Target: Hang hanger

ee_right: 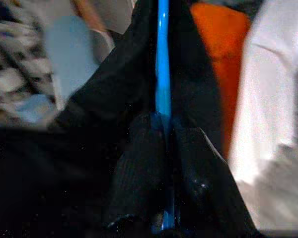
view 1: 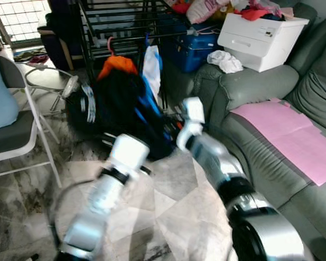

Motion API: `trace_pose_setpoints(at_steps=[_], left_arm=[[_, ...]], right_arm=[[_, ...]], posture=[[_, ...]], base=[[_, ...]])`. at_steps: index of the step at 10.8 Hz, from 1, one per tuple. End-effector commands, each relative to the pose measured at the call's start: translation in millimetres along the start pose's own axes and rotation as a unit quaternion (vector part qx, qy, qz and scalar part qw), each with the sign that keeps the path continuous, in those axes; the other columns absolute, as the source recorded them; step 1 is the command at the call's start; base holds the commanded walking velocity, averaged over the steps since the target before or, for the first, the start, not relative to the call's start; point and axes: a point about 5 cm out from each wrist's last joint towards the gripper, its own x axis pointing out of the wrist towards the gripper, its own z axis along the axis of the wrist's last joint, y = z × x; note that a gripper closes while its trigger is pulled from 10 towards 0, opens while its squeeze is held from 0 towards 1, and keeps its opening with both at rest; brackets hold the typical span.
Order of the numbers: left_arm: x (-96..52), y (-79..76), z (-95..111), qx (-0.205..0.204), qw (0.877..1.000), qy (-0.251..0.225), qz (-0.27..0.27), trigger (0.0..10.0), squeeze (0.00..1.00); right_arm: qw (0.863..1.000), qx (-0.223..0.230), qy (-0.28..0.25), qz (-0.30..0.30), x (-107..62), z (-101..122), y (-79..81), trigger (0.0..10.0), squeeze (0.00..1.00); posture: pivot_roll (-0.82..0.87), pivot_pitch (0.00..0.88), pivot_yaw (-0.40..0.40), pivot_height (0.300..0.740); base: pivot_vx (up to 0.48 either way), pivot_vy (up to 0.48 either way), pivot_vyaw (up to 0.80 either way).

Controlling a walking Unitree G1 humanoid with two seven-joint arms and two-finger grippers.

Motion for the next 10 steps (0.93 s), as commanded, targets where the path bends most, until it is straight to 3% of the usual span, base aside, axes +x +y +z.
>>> trace_pose_setpoints(at_steps=[1,2,3,4,5,6,7,10], left_arm=[[2.8,-6.3,7.8,-0.004,0.999,-0.020,-0.024,10.0,0.00],[2.7,-11.1,6.7,0.031,0.999,-0.021,-0.036,10.0,0.00],[5.2,2.3,5.5,0.080,0.996,-0.020,0.018,10.0,0.00],[5.9,15.1,7.0,0.089,0.994,-0.022,0.058,10.0,0.00],[5.2,30.2,11.4,0.103,0.989,-0.031,0.100,10.0,0.00],[3.2,40.2,16.9,0.097,0.988,-0.043,0.114,10.0,0.00],[0.6,43.6,19.7,0.079,0.989,-0.051,0.113,10.0,0.00],[-3.0,51.5,32.4,0.081,0.984,-0.084,0.135,10.0,0.00]], right_arm=[[0.998,-0.009,-0.052,-0.035,-0.3,24.3,-9.0,10.0,0.00],[0.993,0.026,-0.074,-0.088,-2.3,33.9,-21.3,10.0,0.00],[0.990,0.055,-0.061,-0.118,-2.9,31.6,-27.5,10.0,0.00],[0.996,0.043,-0.023,-0.080,-1.9,18.7,-21.1,10.0,0.00],[0.998,-0.002,0.017,-0.058,-4.9,2.2,-18.2,10.0,0.00],[0.996,-0.022,0.023,-0.088,-10.8,-3.7,-27.2,10.0,0.00],[0.992,-0.029,0.027,-0.120,-16.6,-3.7,-39.1,10.0,0.00],[0.982,-0.065,0.070,-0.162,-27.3,-8.0,-57.8,10.0,0.00]], posture=[[0.04,0.007,-0.038,0.740],[0.04,0.003,-0.037,0.740],[0.04,0.001,-0.038,0.740],[0.05,0.000,-0.041,0.740],[0.05,0.000,-0.046,0.740],[0.05,0.000,-0.046,0.740],[0.05,0.000,-0.045,0.740],[0.05,0.000,-0.043,0.740]], base=[[0.000,0.000,0.00],[0.000,0.000,0.00],[0.000,0.000,0.00],[0.000,0.000,0.00],[0.000,0.000,0.00],[0.000,0.000,0.00],[0.000,0.000,0.00],[0.000,0.000,0.00]])
